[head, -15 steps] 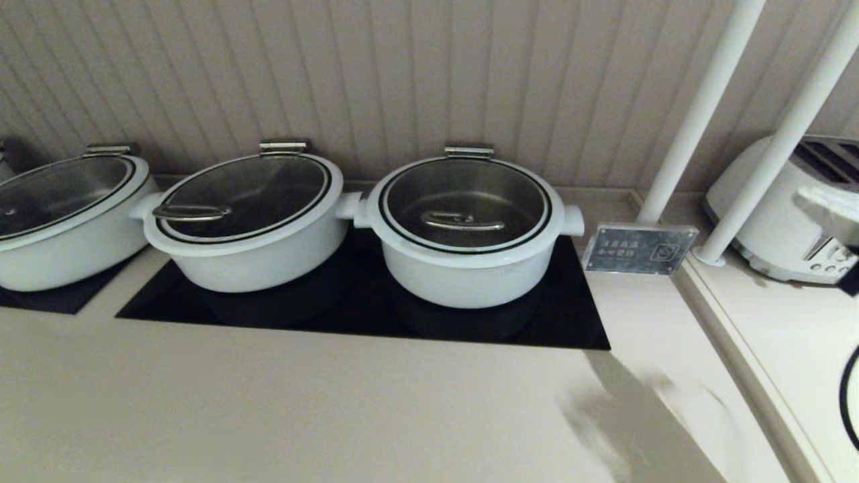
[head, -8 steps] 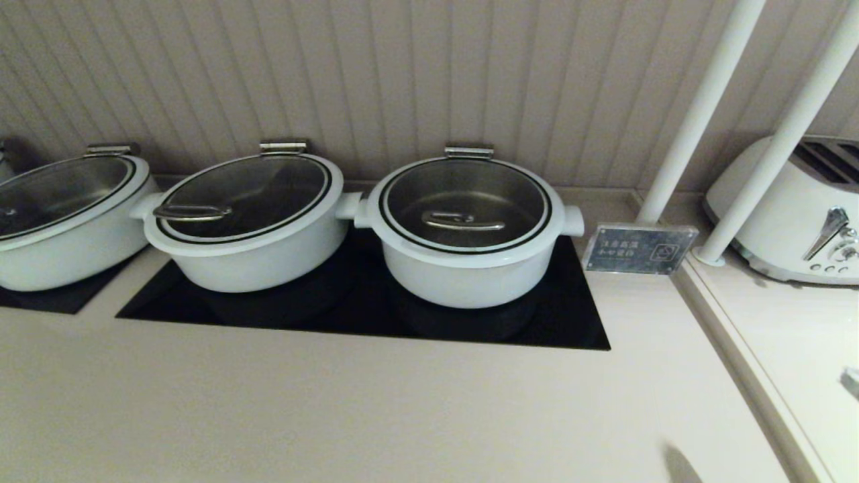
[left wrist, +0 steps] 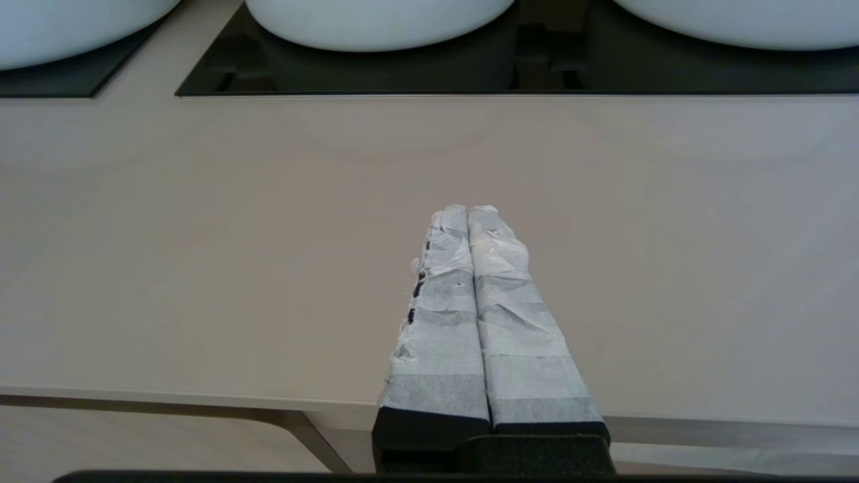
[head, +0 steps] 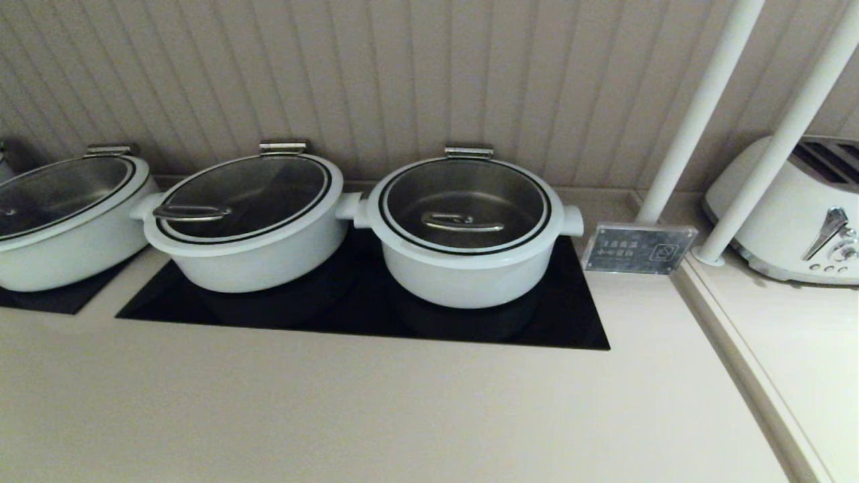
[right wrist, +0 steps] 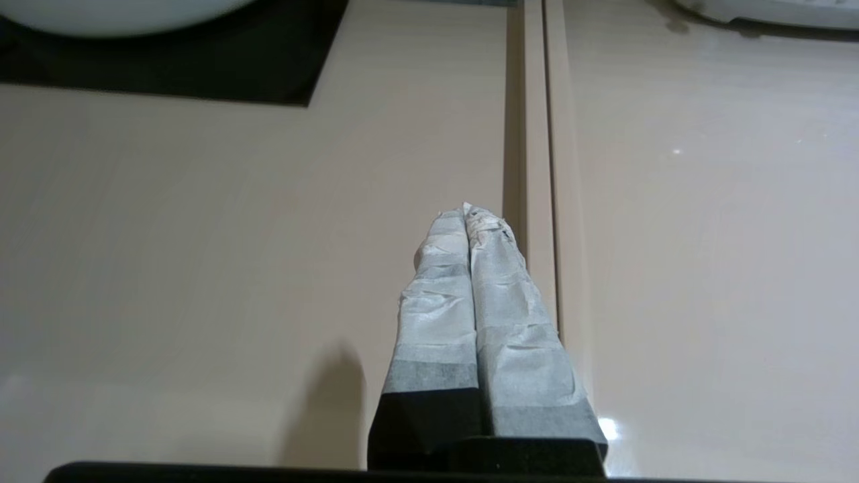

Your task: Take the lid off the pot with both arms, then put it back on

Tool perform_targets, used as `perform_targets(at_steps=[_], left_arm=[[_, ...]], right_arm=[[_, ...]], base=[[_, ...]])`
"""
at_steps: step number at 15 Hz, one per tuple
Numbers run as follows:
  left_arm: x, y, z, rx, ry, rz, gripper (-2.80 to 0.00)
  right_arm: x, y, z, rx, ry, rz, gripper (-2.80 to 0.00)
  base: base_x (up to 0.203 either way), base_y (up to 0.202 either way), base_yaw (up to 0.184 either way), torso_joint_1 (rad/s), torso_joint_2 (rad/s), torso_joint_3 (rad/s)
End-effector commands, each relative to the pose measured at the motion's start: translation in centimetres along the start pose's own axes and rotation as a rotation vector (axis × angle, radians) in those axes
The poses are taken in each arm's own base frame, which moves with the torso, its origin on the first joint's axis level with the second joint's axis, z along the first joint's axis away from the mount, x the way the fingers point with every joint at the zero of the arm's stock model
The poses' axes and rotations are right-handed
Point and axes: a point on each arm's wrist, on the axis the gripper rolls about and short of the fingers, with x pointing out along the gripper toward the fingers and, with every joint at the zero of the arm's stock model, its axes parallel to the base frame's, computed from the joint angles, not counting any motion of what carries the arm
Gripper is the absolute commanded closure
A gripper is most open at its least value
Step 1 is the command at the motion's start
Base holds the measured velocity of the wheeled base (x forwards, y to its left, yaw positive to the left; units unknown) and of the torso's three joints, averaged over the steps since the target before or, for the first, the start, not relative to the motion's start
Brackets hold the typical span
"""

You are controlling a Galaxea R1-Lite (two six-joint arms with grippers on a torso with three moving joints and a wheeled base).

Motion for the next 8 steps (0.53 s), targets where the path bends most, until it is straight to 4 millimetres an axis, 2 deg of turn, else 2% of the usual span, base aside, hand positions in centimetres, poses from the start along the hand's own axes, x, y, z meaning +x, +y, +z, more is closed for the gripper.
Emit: perform_targets(at_steps=[1,8], left_arm=[[0.0,0.0,0.0,0.0,0.001,0.0,0.0],[0.0,0.0,0.0,0.0,0.0,0.0,0.0]], right_arm=[[0.0,0.0,-0.7,-0.008,0.0,0.007,0.0],[0.0,-0.3,-1.9,-0.009,0.09,-0.144,0.0]], base=[[0.0,0.0,0.0,0.0,0.0,0.0],[0.0,0.0,0.0,0.0,0.0,0.0]])
